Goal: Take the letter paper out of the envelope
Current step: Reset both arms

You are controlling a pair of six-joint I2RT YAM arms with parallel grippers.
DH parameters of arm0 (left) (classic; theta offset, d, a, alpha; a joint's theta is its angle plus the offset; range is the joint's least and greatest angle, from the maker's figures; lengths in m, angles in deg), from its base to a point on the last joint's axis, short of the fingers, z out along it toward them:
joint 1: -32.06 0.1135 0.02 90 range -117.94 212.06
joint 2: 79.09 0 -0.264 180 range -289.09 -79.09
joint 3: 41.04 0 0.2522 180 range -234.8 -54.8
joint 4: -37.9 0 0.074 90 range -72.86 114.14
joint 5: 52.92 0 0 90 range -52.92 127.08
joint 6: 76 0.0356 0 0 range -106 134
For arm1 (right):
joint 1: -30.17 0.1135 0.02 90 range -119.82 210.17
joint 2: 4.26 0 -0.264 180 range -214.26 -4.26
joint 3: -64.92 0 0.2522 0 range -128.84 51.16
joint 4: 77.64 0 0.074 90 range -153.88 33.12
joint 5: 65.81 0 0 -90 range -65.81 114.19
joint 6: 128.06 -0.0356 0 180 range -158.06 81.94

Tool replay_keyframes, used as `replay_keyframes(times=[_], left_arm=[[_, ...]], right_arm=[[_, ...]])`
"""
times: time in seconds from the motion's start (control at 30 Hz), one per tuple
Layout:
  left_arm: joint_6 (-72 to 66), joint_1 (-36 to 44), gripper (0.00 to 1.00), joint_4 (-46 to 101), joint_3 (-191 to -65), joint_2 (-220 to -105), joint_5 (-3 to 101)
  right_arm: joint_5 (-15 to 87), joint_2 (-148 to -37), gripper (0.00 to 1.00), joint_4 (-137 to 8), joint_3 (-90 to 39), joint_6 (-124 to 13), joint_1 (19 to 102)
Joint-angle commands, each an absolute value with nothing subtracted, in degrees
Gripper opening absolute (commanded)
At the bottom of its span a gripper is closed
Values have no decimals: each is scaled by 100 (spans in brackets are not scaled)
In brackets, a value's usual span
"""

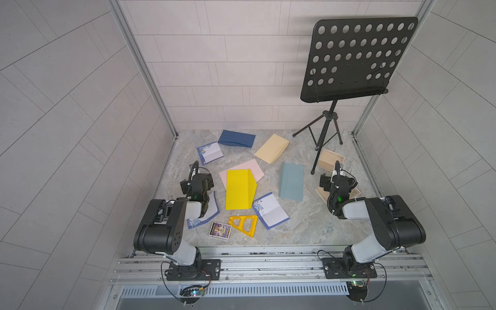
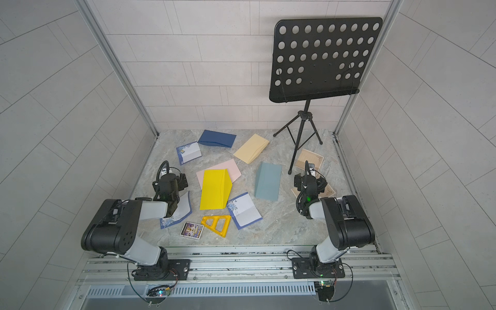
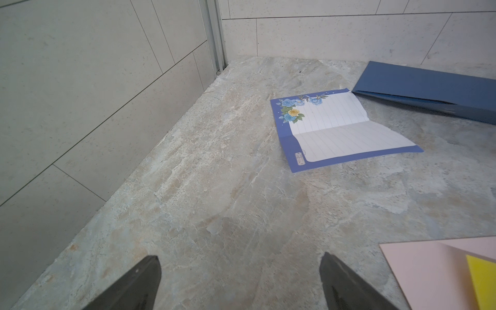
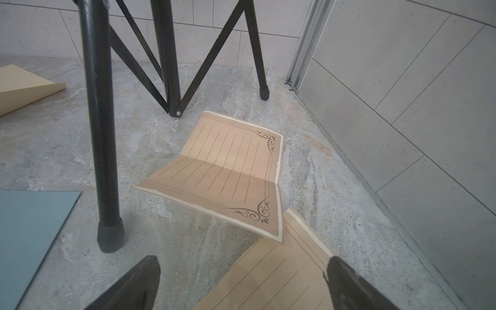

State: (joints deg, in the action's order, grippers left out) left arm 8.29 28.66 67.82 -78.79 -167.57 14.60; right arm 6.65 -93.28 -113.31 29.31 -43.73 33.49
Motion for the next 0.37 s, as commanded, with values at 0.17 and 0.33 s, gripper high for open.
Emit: replay_keyframes(times=[0.17, 0.33], left_arm=[[917, 2821, 100, 6790, -7973, -16750, 1434], [888, 2821, 100, 6759, -7973, -16735, 1384]], right_arm=[[635, -9242, 100, -11355, 2933, -4396, 3316], [638, -9242, 100, -11359, 2925, -4402, 3319]])
